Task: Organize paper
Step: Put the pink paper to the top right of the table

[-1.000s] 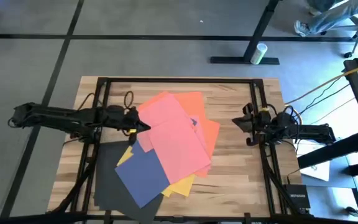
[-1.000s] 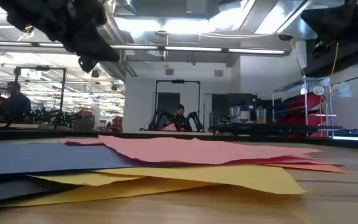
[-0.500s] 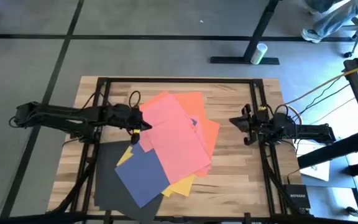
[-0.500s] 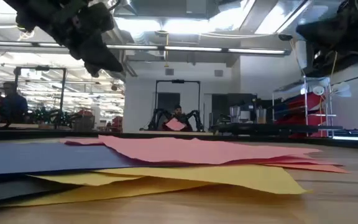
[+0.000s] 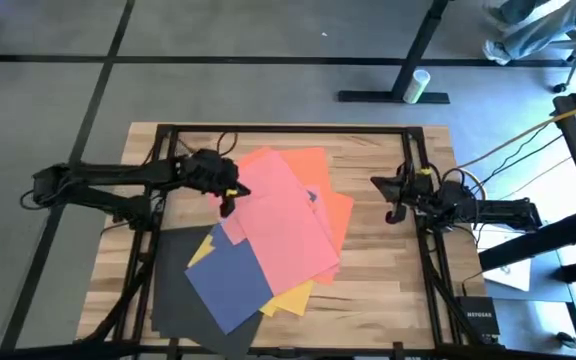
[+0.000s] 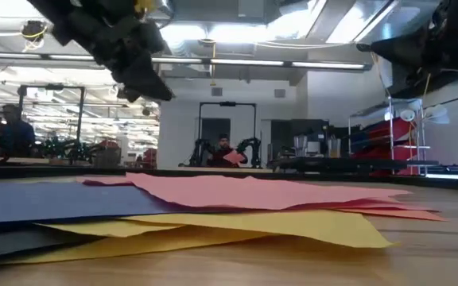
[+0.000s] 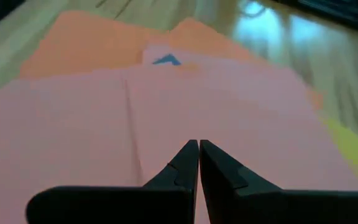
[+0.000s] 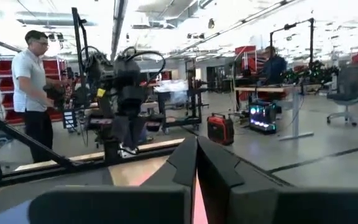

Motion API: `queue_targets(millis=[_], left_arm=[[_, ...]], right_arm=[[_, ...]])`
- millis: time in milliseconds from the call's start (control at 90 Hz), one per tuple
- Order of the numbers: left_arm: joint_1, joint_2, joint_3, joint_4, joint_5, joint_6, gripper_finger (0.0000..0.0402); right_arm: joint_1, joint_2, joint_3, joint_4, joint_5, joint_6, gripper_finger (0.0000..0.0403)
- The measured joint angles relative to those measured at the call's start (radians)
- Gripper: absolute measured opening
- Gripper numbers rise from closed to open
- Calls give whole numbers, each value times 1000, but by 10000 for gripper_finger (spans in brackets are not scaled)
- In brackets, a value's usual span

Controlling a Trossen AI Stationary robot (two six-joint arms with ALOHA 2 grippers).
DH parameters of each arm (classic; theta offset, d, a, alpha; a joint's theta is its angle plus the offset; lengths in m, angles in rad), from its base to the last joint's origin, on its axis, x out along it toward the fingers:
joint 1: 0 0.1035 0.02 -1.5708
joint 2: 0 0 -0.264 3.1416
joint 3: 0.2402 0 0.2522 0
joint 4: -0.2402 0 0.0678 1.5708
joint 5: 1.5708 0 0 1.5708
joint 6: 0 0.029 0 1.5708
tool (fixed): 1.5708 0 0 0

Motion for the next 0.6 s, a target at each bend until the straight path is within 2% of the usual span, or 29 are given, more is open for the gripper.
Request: queue_targets(millis=[133,267,444,600], left_arm=[[23,80,81,-89,0,2,4],[31,123,107,-116,0,19,23],[29,130,112,-116,-2,5,51],[27,131,112,-136,-3,-3,66]], right_arm=[[0,60,0,-11,37,71,1],[0,156,31,-42,37,84,5],[0,319,134,-87,38,71,43],[0,467,265,-218,39,68,70]])
